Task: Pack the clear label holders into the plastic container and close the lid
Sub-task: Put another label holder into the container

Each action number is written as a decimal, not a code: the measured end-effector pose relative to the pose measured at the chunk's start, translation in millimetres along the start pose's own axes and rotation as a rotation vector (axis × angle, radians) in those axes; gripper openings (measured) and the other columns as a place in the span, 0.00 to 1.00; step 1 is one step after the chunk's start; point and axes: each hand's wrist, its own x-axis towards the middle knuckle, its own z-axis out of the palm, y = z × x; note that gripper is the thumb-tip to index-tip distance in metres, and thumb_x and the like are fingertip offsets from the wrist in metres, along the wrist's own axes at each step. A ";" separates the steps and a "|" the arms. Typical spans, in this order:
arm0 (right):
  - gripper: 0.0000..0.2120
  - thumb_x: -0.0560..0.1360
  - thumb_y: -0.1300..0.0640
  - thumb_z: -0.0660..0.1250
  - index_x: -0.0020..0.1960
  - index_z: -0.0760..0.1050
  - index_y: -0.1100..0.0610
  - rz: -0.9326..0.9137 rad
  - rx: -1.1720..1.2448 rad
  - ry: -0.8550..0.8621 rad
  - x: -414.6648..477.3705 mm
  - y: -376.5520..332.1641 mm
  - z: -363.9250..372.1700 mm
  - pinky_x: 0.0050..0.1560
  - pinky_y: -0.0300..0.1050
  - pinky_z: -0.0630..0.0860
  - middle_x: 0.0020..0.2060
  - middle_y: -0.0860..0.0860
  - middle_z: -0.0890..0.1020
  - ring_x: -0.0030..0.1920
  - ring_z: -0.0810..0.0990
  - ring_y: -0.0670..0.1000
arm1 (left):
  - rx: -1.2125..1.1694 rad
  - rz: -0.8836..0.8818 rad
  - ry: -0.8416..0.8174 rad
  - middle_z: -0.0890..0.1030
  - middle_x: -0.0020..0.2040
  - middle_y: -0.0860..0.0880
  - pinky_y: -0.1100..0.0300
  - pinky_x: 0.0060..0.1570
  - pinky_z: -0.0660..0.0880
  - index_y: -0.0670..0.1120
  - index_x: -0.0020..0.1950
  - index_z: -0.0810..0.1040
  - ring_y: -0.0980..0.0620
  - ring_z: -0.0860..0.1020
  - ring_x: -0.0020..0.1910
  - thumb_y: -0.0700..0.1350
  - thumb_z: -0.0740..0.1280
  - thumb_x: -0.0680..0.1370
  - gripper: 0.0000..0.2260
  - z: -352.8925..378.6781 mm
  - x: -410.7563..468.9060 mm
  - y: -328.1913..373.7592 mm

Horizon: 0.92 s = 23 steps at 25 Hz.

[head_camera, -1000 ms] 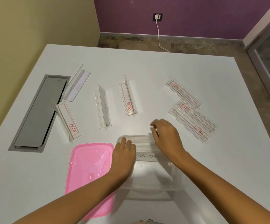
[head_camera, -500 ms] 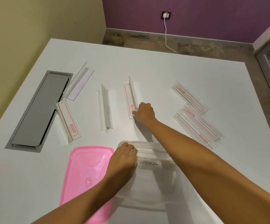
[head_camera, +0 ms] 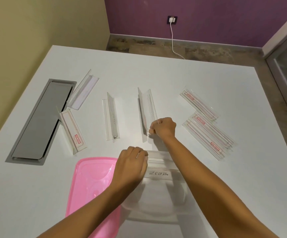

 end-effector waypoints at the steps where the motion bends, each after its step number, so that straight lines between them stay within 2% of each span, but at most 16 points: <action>1: 0.09 0.71 0.71 0.64 0.36 0.80 0.65 0.035 0.094 -0.014 -10.9 1.2 -5.3 0.31 0.42 0.82 0.35 0.58 0.84 0.29 0.82 0.52 | -0.028 -0.040 0.032 0.81 0.44 0.50 0.53 0.42 0.73 0.46 0.47 0.79 0.48 0.77 0.43 0.42 0.58 0.77 0.10 -5.3 3.0 0.7; 2: 0.09 0.70 0.71 0.65 0.35 0.80 0.64 0.052 0.161 -0.040 -21.1 2.9 -11.0 0.27 0.37 0.79 0.33 0.57 0.84 0.29 0.82 0.51 | -0.085 -0.102 0.074 0.80 0.45 0.52 0.54 0.46 0.72 0.47 0.48 0.78 0.49 0.76 0.44 0.43 0.57 0.79 0.10 -10.2 6.8 1.0; 3: 0.07 0.70 0.70 0.66 0.37 0.81 0.63 0.049 0.201 -0.077 -30.5 5.6 -15.5 0.26 0.34 0.77 0.33 0.56 0.84 0.30 0.83 0.51 | -0.179 -0.183 0.114 0.79 0.46 0.53 0.56 0.49 0.70 0.48 0.49 0.76 0.51 0.74 0.46 0.42 0.57 0.80 0.08 -14.4 11.1 0.3; 6: 0.03 0.72 0.67 0.69 0.41 0.82 0.62 0.019 0.384 -0.209 -54.0 13.0 -26.4 0.44 0.40 0.82 0.36 0.57 0.85 0.38 0.86 0.53 | -0.595 -0.428 0.199 0.77 0.51 0.55 0.63 0.47 0.70 0.50 0.54 0.74 0.55 0.74 0.49 0.45 0.63 0.79 0.04 -25.2 27.4 -5.8; 8: 0.05 0.73 0.69 0.69 0.40 0.81 0.62 0.010 0.502 -0.281 -65.9 16.2 -32.0 0.48 0.43 0.83 0.36 0.57 0.85 0.38 0.86 0.53 | -0.849 -0.578 0.075 0.76 0.57 0.55 0.67 0.45 0.71 0.50 0.62 0.71 0.58 0.77 0.51 0.51 0.66 0.77 0.15 -32.7 38.4 -9.1; 9: 0.05 0.72 0.70 0.68 0.40 0.81 0.63 -0.002 0.517 -0.319 -72.4 17.4 -34.0 0.47 0.42 0.83 0.36 0.58 0.85 0.37 0.86 0.53 | -0.940 -0.621 -0.022 0.76 0.59 0.55 0.67 0.48 0.72 0.50 0.65 0.70 0.59 0.77 0.52 0.55 0.66 0.76 0.20 -35.8 42.1 -9.2; 11: 0.06 0.71 0.70 0.68 0.41 0.81 0.63 -0.031 0.469 -0.390 -84.4 19.9 -36.4 0.46 0.40 0.82 0.36 0.59 0.84 0.35 0.84 0.52 | -1.066 -0.634 -0.174 0.77 0.61 0.52 0.59 0.60 0.73 0.49 0.70 0.67 0.56 0.77 0.57 0.60 0.66 0.72 0.29 -42.3 45.9 -5.1; 12: 0.06 0.71 0.70 0.68 0.42 0.82 0.63 -0.045 0.428 -0.418 -90.8 21.6 -37.3 0.46 0.41 0.81 0.36 0.59 0.83 0.34 0.83 0.52 | -1.127 -0.612 -0.216 0.79 0.59 0.53 0.58 0.62 0.73 0.47 0.70 0.67 0.56 0.78 0.57 0.61 0.66 0.70 0.32 -44.6 44.9 -2.7; 14: 0.07 0.72 0.70 0.66 0.46 0.81 0.64 -0.059 0.361 -0.451 -102.1 26.4 -37.7 0.48 0.45 0.78 0.38 0.60 0.82 0.35 0.80 0.52 | -1.227 -0.539 -0.234 0.85 0.46 0.58 0.68 0.52 0.76 0.44 0.66 0.73 0.62 0.82 0.47 0.59 0.68 0.70 0.30 -48.8 41.0 2.9; 15: 0.08 0.72 0.70 0.66 0.48 0.81 0.65 -0.062 0.336 -0.456 -106.9 28.7 -38.2 0.49 0.46 0.77 0.39 0.60 0.81 0.36 0.79 0.52 | -1.246 -0.525 -0.220 0.86 0.42 0.57 0.68 0.48 0.76 0.44 0.62 0.76 0.62 0.83 0.44 0.57 0.69 0.70 0.26 -49.4 38.8 5.8; 17: 0.09 0.73 0.70 0.65 0.50 0.81 0.64 -0.089 0.267 -0.452 -115.8 33.0 -42.7 0.50 0.46 0.78 0.39 0.58 0.83 0.37 0.80 0.51 | -1.216 -0.534 -0.193 0.87 0.46 0.51 0.59 0.50 0.75 0.44 0.58 0.79 0.57 0.84 0.46 0.58 0.71 0.69 0.23 -48.7 33.3 11.7; 19: 0.07 0.73 0.67 0.67 0.47 0.82 0.59 -0.149 0.152 -0.385 -122.5 37.4 -51.4 0.50 0.46 0.81 0.36 0.51 0.83 0.39 0.81 0.50 | -1.098 -0.553 -0.165 0.84 0.54 0.44 0.54 0.55 0.74 0.43 0.61 0.77 0.50 0.80 0.57 0.58 0.72 0.71 0.25 -47.3 27.8 16.4; 20: 0.05 0.73 0.64 0.69 0.45 0.82 0.56 -0.201 0.079 -0.285 -126.0 39.6 -57.8 0.48 0.44 0.81 0.36 0.48 0.82 0.39 0.81 0.49 | -1.034 -0.560 -0.146 0.82 0.57 0.45 0.57 0.55 0.72 0.43 0.63 0.75 0.49 0.78 0.60 0.57 0.71 0.72 0.25 -46.4 24.4 17.7; 21: 0.03 0.72 0.61 0.71 0.44 0.82 0.55 -0.265 0.017 -0.146 -129.0 41.8 -64.3 0.46 0.40 0.80 0.37 0.48 0.83 0.39 0.81 0.47 | -0.959 -0.561 -0.123 0.79 0.59 0.49 0.62 0.53 0.70 0.44 0.64 0.74 0.52 0.76 0.59 0.57 0.71 0.72 0.26 -46.6 21.5 17.6; 23: 0.06 0.71 0.60 0.72 0.48 0.80 0.55 -0.447 -0.035 0.161 -134.8 44.6 -78.5 0.43 0.36 0.77 0.43 0.49 0.83 0.41 0.80 0.46 | -0.768 -0.488 -0.090 0.77 0.59 0.54 0.71 0.47 0.69 0.46 0.66 0.71 0.58 0.75 0.54 0.56 0.73 0.71 0.28 -51.8 14.5 15.9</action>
